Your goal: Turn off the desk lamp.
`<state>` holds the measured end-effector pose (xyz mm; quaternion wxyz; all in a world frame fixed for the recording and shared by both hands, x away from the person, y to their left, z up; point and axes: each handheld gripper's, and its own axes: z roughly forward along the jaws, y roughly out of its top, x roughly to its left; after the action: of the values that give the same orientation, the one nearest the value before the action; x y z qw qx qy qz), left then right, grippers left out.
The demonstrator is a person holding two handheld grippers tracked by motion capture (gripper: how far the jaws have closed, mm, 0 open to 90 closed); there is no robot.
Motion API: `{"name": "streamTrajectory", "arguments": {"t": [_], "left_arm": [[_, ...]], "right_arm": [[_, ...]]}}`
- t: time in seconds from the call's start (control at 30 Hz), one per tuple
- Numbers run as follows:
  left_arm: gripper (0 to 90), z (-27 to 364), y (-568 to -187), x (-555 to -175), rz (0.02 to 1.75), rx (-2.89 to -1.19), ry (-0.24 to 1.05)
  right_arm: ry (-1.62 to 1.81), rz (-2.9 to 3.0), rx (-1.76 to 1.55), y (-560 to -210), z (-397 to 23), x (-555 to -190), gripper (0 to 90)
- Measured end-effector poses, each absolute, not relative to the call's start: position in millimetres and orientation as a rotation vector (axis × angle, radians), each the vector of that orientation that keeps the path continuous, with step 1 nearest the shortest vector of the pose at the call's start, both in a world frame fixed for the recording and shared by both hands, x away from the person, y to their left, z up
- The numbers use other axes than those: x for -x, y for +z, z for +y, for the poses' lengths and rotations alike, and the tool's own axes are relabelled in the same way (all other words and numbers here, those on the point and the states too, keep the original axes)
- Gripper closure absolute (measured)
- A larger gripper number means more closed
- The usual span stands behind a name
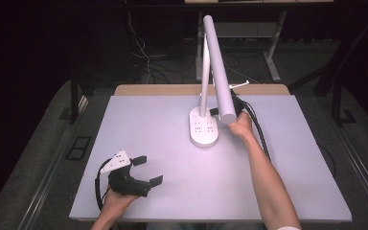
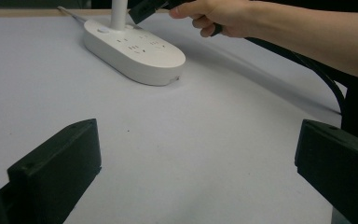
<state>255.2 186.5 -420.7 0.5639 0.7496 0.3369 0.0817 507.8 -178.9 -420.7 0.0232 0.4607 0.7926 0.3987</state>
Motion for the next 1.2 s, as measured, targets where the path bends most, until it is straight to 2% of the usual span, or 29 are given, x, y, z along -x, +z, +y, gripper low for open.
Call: {"name": "streamTrajectory", "arguments": {"t": [1.2], "left_arm": [[0.0, 184.5, -420.9, -255.1, 0.787, -1.777, 0.197]], "right_arm": [[1.263, 2.403, -1.477, -426.2, -174.8, -510.0, 90.0]]}}
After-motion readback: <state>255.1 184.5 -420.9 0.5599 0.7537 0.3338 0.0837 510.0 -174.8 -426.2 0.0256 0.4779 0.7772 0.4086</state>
